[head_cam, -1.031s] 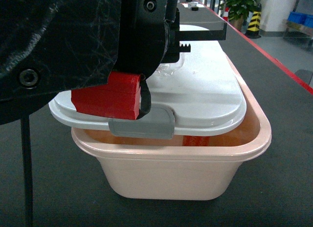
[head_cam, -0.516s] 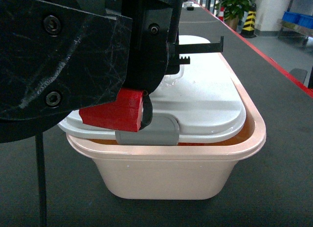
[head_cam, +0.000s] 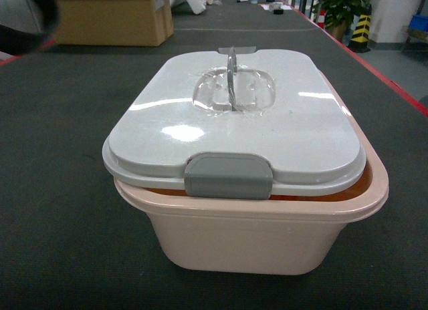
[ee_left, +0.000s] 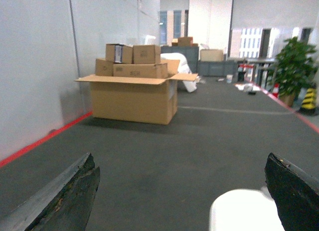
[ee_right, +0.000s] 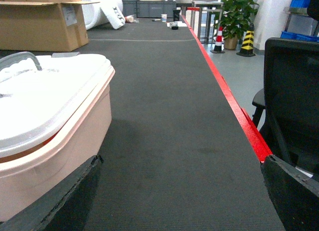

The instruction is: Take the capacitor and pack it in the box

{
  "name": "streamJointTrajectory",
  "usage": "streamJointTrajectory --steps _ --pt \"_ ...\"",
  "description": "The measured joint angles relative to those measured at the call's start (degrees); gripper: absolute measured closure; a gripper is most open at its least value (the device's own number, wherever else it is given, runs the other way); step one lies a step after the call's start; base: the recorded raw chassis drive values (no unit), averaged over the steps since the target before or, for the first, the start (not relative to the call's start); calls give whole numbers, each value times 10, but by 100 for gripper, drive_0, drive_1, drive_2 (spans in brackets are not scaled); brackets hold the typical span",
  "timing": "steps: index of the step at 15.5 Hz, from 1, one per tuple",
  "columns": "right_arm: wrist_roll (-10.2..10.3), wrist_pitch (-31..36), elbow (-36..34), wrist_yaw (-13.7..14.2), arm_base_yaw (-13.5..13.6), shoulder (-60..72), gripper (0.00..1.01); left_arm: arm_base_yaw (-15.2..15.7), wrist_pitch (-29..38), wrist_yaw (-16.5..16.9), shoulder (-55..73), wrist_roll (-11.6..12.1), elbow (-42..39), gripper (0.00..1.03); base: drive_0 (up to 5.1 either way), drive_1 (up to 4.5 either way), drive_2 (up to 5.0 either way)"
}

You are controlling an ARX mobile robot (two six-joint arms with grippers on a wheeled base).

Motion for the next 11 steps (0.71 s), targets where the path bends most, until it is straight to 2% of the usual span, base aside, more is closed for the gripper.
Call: streamJointTrajectory --steps 1,4,8,10,11 --pt "0 0 0 0 0 0 3 23 -22 -14 -99 69 -94 5 0 0 0" --pt "0 0 0 0 0 0 3 24 -39 -21 -158 83 -136 5 0 0 0" --pt "0 0 0 0 0 0 3 27 -87 -27 -253 84 -184 5 0 0 0" --pt "0 0 0 0 0 0 3 30 -171 -36 -386 82 -235 5 0 0 0" --pt "0 0 0 0 0 0 3 35 -254 -26 -478 69 -257 5 0 0 0"
